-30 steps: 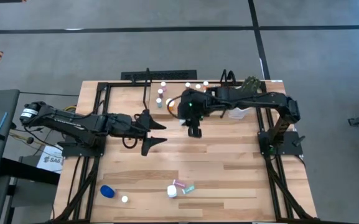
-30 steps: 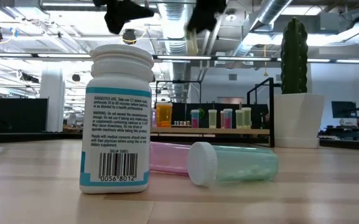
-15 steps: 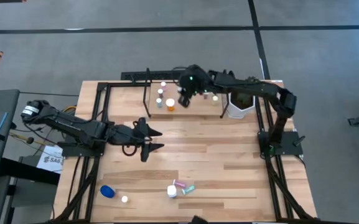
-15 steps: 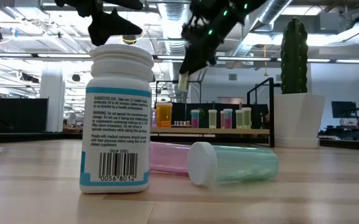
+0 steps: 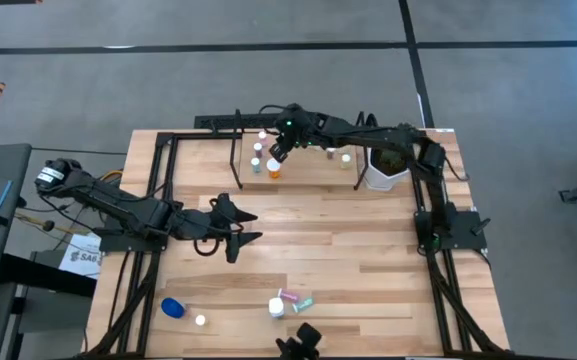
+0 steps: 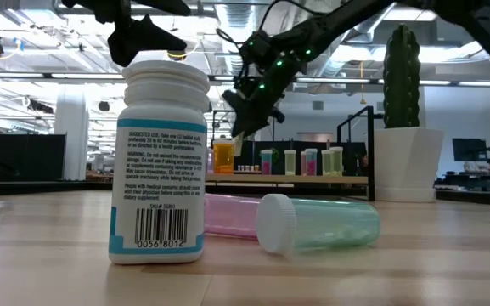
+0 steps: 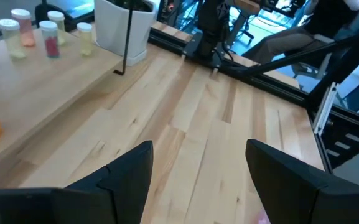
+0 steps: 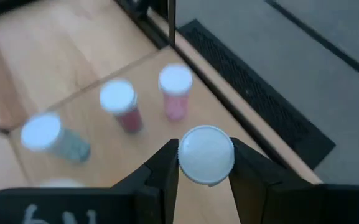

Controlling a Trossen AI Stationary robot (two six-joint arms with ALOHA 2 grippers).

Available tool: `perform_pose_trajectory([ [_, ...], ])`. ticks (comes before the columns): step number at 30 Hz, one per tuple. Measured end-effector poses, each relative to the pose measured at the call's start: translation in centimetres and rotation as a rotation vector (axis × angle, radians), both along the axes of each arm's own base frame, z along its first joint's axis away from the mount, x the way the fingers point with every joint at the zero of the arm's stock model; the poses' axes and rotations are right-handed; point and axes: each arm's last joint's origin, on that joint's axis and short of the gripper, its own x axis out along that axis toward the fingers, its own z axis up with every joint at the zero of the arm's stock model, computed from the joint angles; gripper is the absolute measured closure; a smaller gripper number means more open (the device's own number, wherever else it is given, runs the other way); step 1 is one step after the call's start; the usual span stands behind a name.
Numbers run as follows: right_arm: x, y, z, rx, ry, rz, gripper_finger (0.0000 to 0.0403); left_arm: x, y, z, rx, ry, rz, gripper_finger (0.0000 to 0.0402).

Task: Pick and place medicine bottles onto shelf by color
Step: Put the yellow pill bottle on the shelf

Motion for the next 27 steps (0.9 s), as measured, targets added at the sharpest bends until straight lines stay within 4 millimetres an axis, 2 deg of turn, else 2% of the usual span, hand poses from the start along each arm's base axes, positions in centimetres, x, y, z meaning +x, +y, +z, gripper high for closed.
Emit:
perform_pose_trajectory([
  [6, 0.9, -0.9, -0.9, -0.019, 0.041, -0.02, 0.0269, 0.0, 0.0, 0.0, -0.001, -0.001, 0.007, 0.0157],
  [11, 1.2, -1.0, -2.7, 0.006, 0.097, -0.02, 0.0269, 0.0, 0.0, 0.0, -0.001, 0.0, 0.007, 0.0157],
  [21, 1.1, -1.1, -2.4, 0.0, 0.089, -0.02, 0.0268, 0.0, 0.0, 0.0, 0.0, 0.0, 0.007, 0.0157],
  [27, 1.2, -1.3, -3.3, 0.015, 0.109, -0.017, 0.0268, 0.0, 0.0, 0.0, -0.003, -0.001, 0.008, 0.0157],
])
